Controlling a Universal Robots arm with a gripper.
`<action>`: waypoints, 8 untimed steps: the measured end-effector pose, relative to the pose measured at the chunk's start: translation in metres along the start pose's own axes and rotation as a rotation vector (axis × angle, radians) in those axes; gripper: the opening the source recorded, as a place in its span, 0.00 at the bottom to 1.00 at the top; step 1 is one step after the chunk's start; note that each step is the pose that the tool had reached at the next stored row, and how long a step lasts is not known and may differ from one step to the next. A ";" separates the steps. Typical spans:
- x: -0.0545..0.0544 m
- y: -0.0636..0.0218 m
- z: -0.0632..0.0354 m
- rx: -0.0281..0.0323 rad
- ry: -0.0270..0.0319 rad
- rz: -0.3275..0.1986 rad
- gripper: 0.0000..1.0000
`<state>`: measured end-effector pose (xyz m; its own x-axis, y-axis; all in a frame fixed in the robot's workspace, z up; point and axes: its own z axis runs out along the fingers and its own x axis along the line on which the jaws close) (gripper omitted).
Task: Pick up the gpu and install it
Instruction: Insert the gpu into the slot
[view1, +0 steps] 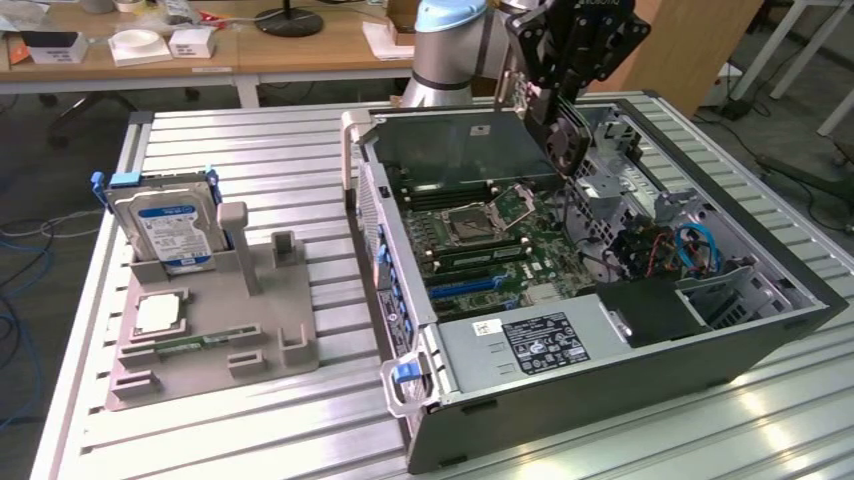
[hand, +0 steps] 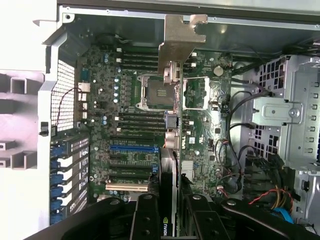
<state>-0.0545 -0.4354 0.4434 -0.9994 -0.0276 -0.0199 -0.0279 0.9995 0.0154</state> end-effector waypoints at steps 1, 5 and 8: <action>0.000 0.0000 0.0000 -0.0001 0.0001 -0.006 0.26; 0.000 0.0000 0.0000 -0.0005 0.0003 -0.023 0.26; 0.000 -0.0002 0.0000 -0.0008 0.0005 -0.035 0.26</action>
<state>-0.0545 -0.4356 0.4434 -0.9979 -0.0624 -0.0200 -0.0627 0.9979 0.0155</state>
